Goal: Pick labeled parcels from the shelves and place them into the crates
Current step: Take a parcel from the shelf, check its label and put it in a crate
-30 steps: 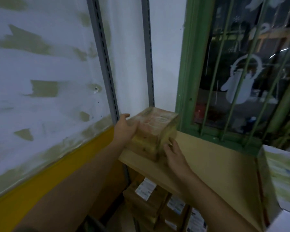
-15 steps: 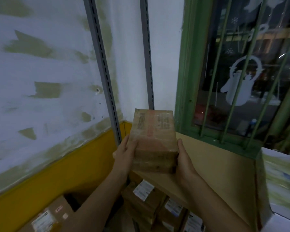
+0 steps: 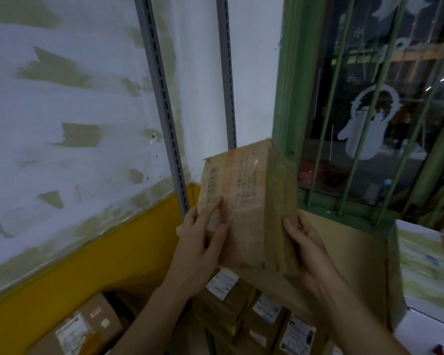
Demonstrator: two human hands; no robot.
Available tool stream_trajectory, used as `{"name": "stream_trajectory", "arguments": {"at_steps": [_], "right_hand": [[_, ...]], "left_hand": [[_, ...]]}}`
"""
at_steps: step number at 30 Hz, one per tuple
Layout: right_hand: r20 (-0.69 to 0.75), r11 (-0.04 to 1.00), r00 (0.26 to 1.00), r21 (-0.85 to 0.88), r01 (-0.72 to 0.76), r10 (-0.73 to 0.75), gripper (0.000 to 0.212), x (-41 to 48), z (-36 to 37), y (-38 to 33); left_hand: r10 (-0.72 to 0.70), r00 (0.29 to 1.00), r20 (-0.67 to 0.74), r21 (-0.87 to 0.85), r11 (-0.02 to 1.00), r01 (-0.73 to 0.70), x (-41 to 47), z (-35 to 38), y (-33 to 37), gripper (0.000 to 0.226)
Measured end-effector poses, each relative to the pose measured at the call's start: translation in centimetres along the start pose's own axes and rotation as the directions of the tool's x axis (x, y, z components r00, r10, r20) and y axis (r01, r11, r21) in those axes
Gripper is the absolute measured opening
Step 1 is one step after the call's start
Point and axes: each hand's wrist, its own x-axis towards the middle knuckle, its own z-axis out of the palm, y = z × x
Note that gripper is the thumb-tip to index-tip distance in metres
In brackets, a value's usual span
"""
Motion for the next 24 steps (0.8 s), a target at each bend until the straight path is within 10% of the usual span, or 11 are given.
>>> {"name": "stream_trajectory", "arguments": {"at_steps": [9, 14, 18, 24], "right_hand": [[0.039, 0.992, 0.993, -0.062, 0.112, -0.11, 0.065, -2.6, 2.2, -0.7], [0.016, 0.995, 0.996, 0.051, 0.083, -0.084, 0.034, -2.6, 2.4, -0.2], [-0.033, 0.973, 0.987, -0.173, 0.151, -0.159, 0.023, -2.2, 2.1, -0.3], [-0.002, 0.975, 1.0, -0.22, 0.001, -0.001, 0.065, -0.8, 1.5, -0.3]], "left_hand": [[-0.193, 0.979, 0.071, -0.127, 0.971, 0.201, -0.6, 1.0, 2.8, 0.117], [-0.088, 0.995, 0.037, -0.466, 0.88, 0.095, -1.5, 1.0, 2.9, 0.083], [-0.193, 0.978, 0.077, -0.636, 0.746, 0.197, -2.1, 0.5, 2.1, 0.074], [-0.242, 0.97, -0.02, -0.692, 0.703, 0.161, -3.1, -0.1, 2.7, 0.037]]}}
